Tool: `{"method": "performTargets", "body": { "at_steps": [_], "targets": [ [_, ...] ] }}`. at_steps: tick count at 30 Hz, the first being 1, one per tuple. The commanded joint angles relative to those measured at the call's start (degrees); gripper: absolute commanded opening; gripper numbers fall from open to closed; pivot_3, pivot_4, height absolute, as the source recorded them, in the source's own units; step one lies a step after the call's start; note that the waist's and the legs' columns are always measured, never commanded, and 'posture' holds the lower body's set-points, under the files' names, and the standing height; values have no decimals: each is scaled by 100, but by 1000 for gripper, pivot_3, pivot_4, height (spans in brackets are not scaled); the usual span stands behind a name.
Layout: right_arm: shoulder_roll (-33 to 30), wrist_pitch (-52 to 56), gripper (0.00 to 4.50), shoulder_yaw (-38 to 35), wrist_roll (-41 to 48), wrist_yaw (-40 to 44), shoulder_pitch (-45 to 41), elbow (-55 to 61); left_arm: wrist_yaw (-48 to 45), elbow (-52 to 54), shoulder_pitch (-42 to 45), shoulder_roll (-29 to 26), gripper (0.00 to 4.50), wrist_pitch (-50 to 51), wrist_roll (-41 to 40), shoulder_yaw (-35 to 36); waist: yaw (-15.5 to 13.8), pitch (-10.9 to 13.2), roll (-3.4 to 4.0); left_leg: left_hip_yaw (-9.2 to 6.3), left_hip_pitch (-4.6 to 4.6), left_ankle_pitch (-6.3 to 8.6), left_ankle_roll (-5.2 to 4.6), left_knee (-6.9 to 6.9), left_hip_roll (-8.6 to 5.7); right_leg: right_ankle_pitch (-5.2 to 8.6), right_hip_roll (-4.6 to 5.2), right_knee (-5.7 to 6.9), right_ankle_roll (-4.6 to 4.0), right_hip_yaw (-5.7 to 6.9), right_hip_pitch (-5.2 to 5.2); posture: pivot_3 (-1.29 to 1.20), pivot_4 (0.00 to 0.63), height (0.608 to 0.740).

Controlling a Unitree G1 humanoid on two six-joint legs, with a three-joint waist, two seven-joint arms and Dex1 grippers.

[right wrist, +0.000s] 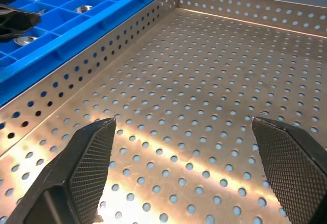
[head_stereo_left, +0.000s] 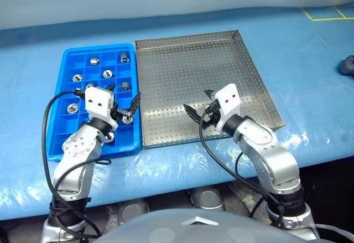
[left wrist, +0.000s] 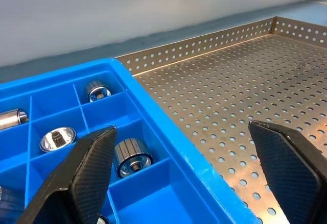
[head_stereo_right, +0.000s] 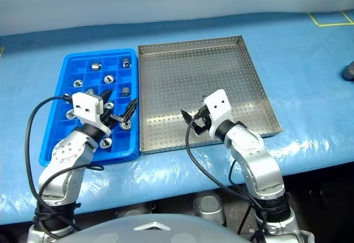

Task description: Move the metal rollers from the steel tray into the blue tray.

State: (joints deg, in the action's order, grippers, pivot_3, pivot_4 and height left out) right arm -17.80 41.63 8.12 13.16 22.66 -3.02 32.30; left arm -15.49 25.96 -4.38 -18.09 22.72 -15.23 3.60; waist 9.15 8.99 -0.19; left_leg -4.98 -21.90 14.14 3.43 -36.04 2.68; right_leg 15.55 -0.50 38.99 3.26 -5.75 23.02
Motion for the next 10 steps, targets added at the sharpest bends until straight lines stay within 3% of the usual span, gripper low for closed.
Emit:
{"method": "performTargets", "body": {
  "at_steps": [1, 10],
  "targets": [
    [-66, 13, 4474, -110, 141, 46, -5, 244, 8, 193, -84, -4, 4500, -175, 18, 182, -11, 1, -1, 0, 11, 0, 0, 0, 0, 1, 0, -1, 1, -1, -11, -134, 150, 740],
    [-122, -20, 4474, -23, 176, 64, -120, 76, -69, 409, -367, -24, 4500, -156, -15, 164, -107, 1, -1, 1, 22, 0, 0, 4, -1, 0, 0, -6, 4, -2, -23, -103, 150, 740]
  ]
}}
